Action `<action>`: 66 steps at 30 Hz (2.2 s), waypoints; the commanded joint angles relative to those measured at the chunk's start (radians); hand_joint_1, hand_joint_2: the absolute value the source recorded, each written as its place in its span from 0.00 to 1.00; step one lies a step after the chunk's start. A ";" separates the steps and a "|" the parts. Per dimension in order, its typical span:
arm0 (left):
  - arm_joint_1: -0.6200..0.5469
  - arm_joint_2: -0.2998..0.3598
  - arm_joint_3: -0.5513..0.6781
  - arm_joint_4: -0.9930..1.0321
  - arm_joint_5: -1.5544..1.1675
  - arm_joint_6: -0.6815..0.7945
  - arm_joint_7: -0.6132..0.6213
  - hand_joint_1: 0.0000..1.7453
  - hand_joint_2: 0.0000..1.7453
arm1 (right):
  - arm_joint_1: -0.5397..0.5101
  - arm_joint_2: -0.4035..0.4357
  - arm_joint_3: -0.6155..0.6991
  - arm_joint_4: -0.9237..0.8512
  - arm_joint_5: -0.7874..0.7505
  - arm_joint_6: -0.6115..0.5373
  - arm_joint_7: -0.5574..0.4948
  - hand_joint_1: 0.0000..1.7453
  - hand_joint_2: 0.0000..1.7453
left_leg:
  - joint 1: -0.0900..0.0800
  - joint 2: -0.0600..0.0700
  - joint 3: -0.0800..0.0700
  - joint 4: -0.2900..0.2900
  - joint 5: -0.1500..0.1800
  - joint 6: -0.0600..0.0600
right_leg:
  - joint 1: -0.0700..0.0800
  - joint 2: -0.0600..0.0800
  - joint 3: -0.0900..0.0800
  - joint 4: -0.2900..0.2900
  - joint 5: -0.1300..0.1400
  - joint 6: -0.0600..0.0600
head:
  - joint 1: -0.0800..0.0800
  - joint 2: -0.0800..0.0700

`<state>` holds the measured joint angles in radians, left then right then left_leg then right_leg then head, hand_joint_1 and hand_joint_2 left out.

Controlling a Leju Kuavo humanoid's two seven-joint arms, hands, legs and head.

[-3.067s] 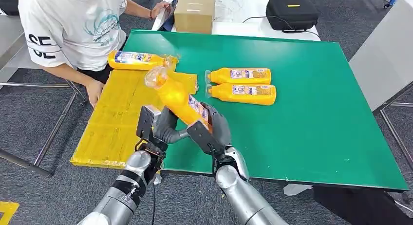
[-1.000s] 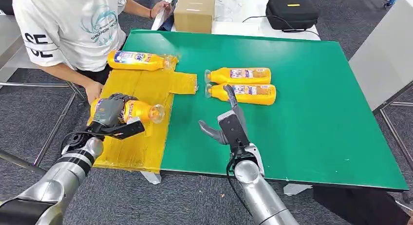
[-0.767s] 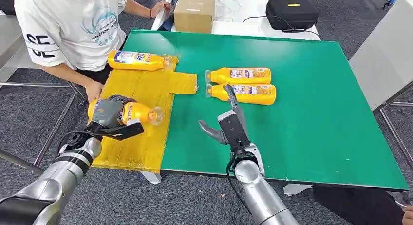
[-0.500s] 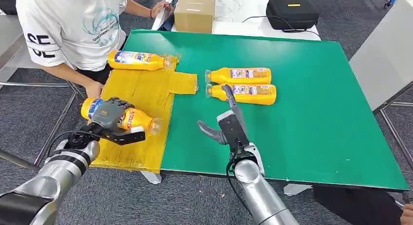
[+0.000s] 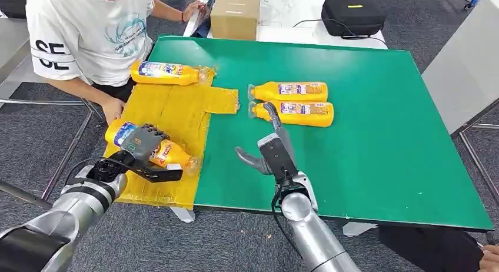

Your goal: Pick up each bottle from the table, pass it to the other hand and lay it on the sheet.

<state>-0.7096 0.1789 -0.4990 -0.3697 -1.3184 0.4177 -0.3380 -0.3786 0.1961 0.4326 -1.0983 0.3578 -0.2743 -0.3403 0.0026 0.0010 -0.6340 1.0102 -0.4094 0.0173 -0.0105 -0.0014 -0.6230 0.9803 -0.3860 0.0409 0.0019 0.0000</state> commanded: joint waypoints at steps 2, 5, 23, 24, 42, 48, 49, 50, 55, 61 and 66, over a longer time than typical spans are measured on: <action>-0.033 -0.027 -0.044 0.075 0.010 0.014 -0.004 0.29 1.00 | -0.046 -0.018 0.025 0.057 0.002 0.011 0.007 0.00 1.00 | 0.000 0.000 0.004 0.000 -0.001 -0.001 | 0.000 0.000 0.004 0.000 -0.002 -0.001 | 0.000 0.000; -0.030 -0.027 -0.049 0.076 0.002 0.019 0.000 0.00 1.00 | -0.046 -0.018 0.025 0.058 0.005 0.010 0.010 0.00 1.00 | 0.000 0.000 0.004 0.000 -0.001 -0.001 | 0.000 0.000 0.004 0.000 -0.001 -0.001 | 0.000 0.000; 0.005 -0.024 -0.059 0.084 0.005 -0.063 -0.057 0.00 1.00 | -0.003 -0.025 0.002 0.067 -0.013 0.031 0.061 0.00 1.00 | 0.000 0.000 0.004 0.000 -0.001 -0.001 | 0.000 0.000 0.004 0.000 -0.001 -0.001 | 0.000 0.000; 0.034 -0.027 -0.060 0.085 0.004 -0.037 -0.047 0.00 1.00 | 0.020 -0.029 0.001 0.086 -0.015 0.018 0.020 0.00 1.00 | 0.000 -0.001 0.005 -0.002 0.000 0.000 | 0.000 0.000 0.005 -0.002 -0.001 -0.001 | 0.000 0.000; 0.291 0.029 0.120 -0.492 0.937 -0.245 -0.360 0.00 1.00 | -0.014 -0.049 -0.024 0.035 -0.001 -0.002 0.009 0.00 1.00 | 0.000 0.001 0.007 -0.001 -0.002 -0.001 | 0.000 0.001 0.007 -0.001 -0.003 -0.001 | 0.000 0.000; 0.326 -0.010 0.197 -0.586 1.123 -0.330 -0.360 0.00 1.00 | -0.019 -0.046 -0.024 0.044 -0.002 -0.008 0.003 0.00 1.00 | 0.000 -0.001 0.002 0.000 0.000 -0.001 | 0.000 0.000 0.001 0.000 -0.001 -0.001 | 0.000 0.000; 0.331 -0.034 0.242 -0.592 1.177 -0.388 -0.360 0.00 1.00 | -0.020 -0.046 -0.023 0.046 -0.002 -0.012 0.003 0.00 1.00 | 0.001 -0.001 0.004 0.000 -0.002 -0.002 | 0.001 0.000 0.004 0.000 -0.002 -0.001 | 0.000 0.000; 0.326 -0.059 0.278 -0.574 1.192 -0.436 -0.360 0.00 1.00 | -0.020 -0.048 -0.022 0.048 0.003 -0.021 0.005 0.00 1.00 | 0.000 -0.001 0.003 0.000 -0.001 -0.001 | 0.000 0.000 0.003 0.000 -0.002 -0.001 | 0.000 0.000; 0.317 -0.175 0.433 -0.532 1.234 -0.546 -0.360 0.00 1.00 | -0.012 -0.059 -0.024 0.045 0.045 -0.060 0.037 0.00 0.00 | 0.000 -0.002 0.002 -0.001 0.000 -0.001 | 0.000 -0.002 0.002 -0.001 -0.002 -0.001 | 0.000 0.000; 0.271 -0.287 0.475 -0.440 1.209 -0.542 -0.321 0.00 1.00 | 0.009 -0.080 -0.041 0.053 0.124 -0.107 0.102 0.00 1.00 | 0.000 -0.005 0.004 0.000 -0.001 -0.001 | 0.000 -0.005 0.006 -0.001 -0.003 -0.001 | 0.000 0.000; 0.271 -0.305 0.456 -0.445 1.194 -0.535 -0.277 0.00 1.00 | 0.022 -0.086 -0.045 0.068 0.173 -0.113 0.141 0.00 1.00 | -0.001 -0.003 0.002 -0.001 0.000 -0.001 | 0.000 -0.003 0.003 -0.001 -0.001 0.000 | 0.000 0.000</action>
<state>-0.3876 -0.0359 -0.0885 -0.8930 -0.1114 -0.1186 -0.6496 -0.3543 0.1430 0.4093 -1.0792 0.5036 -0.3834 -0.2300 0.0020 0.0011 -0.6352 1.0103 -0.4090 0.0167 -0.0109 -0.0015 -0.6243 0.9796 -0.3858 0.0411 0.0019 0.0000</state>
